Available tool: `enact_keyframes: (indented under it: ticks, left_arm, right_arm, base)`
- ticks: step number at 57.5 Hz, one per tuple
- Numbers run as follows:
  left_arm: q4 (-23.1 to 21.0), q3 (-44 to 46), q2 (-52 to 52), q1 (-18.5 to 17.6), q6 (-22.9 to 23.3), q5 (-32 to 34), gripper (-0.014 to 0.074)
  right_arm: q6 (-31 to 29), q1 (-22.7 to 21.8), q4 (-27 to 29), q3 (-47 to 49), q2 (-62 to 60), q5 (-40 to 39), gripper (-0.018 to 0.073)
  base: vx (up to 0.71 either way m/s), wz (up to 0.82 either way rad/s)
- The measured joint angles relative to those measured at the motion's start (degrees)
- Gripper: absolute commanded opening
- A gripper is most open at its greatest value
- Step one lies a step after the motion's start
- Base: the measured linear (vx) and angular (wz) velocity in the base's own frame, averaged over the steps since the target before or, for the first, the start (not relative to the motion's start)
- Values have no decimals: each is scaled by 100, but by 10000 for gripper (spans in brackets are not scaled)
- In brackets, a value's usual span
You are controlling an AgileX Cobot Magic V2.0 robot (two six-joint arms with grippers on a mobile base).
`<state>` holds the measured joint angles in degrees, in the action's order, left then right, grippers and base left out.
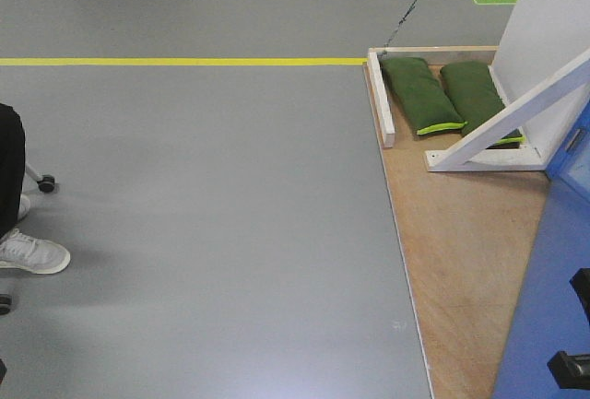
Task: Move to blue door and open it
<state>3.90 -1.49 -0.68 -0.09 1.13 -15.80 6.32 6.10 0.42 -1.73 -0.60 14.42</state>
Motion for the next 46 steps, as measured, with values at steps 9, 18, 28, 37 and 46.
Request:
enact_keyframes:
  ticks: [9, 18, 28, 37, 46]
  left_arm:
    - [0, 0, 0, 0, 0, 0, 73]
    - [0, 0, 0, 0, 0, 0, 73]
    - [0, 0, 0, 0, 0, 0, 73]
    - [0, 0, 0, 0, 0, 0, 73]
    - [0, 0, 0, 0, 0, 0, 73]
  right_arm:
    - [0, 0, 0, 0, 0, 0, 12]
    - [0, 0, 0, 0, 0, 0, 12]
    - [0, 0, 0, 0, 0, 0, 12]
    - [0, 0, 0, 0, 0, 0, 12]
    - [0, 0, 0, 0, 0, 15, 12]
  base:
    - [7, -1]
    - [2, -1]
    - [0, 0]
    - [0, 0]
    - [0, 0]
